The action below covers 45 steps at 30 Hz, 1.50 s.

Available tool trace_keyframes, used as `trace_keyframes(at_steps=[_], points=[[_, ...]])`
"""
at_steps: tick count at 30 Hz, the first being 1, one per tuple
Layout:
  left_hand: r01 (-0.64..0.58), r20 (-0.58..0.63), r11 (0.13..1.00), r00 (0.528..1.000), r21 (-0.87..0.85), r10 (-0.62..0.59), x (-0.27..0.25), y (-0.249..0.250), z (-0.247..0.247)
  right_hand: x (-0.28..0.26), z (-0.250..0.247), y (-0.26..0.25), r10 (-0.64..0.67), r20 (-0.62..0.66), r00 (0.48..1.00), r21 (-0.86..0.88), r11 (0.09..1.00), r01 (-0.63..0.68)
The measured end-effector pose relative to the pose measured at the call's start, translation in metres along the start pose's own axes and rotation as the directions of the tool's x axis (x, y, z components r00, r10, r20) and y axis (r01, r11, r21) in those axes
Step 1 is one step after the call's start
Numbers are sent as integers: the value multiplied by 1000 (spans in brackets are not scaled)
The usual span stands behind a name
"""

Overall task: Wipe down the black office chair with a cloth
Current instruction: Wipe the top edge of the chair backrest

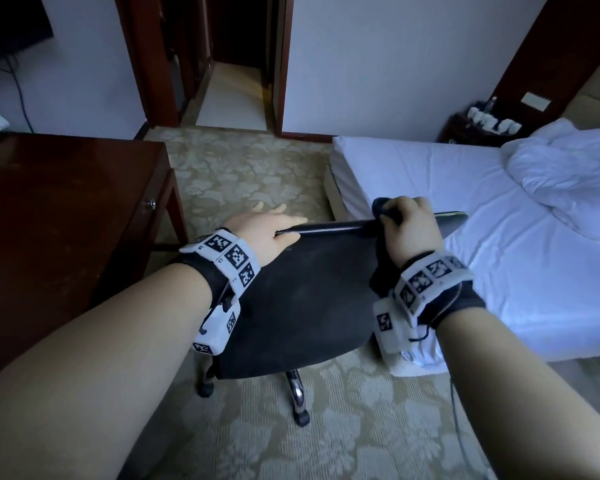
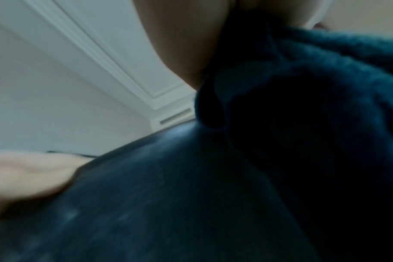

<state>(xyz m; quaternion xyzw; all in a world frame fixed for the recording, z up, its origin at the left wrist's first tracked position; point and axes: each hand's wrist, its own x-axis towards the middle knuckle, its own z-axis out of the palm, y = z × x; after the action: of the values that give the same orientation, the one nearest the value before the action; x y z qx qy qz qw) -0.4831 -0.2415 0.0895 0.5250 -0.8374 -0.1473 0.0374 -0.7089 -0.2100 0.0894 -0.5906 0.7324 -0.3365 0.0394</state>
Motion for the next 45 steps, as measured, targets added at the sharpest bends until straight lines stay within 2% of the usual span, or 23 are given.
trace_keyframes(at_steps=[3,5,7,8,11,13,15,18,23,26,29,31,32,35,38,41,45], points=[[-114,-57,990,991,79,119,-1,3,-2,-23,12,-9,-141,3,990,10,990,141],[-183,-107,975,975,128,197,2,15,-2,-28,15,-7,-153,18,988,8,988,153],[-176,-128,977,973,123,191,9,29,0,-25,11,3,-147,29,989,-32,989,148],[-168,-125,979,975,117,183,11,35,1,-23,7,10,-117,17,993,-32,992,118],[-138,-117,989,983,47,142,15,35,5,-8,-7,33,83,-47,995,26,996,-82],[-73,-110,997,992,-29,70,17,28,7,-1,-13,36,129,-34,991,24,991,-128],[-52,-117,998,992,-47,46,19,24,9,-5,-10,22,19,-23,1000,27,999,-18],[-51,-157,998,987,-26,46,18,22,10,-21,5,-8,-185,-13,983,26,982,185],[-66,-146,998,987,-26,61,13,15,7,-27,18,-13,-247,40,968,-79,965,249],[-68,-131,996,990,-56,60,15,12,5,-22,12,11,-179,-29,983,-65,982,177],[-64,-138,996,989,-64,55,18,11,7,-11,-3,33,52,-74,996,-57,997,-57],[-66,-154,995,987,-77,53,19,11,8,-6,-8,34,125,-69,990,-49,990,-129],[-67,-160,995,986,-76,54,19,11,9,-7,-7,27,88,-65,994,-42,995,-91],[-78,-185,996,980,-30,72,16,10,9,-17,12,-8,-172,-19,985,-68,983,170],[-82,-184,997,979,8,82,14,7,8,-26,21,-16,-246,-16,969,-64,967,245],[-98,-140,995,985,31,101,15,4,5,-19,8,16,-164,-87,983,-40,986,161],[-96,-117,995,988,30,98,16,2,1,-4,-14,47,58,-86,995,-21,998,-60]])
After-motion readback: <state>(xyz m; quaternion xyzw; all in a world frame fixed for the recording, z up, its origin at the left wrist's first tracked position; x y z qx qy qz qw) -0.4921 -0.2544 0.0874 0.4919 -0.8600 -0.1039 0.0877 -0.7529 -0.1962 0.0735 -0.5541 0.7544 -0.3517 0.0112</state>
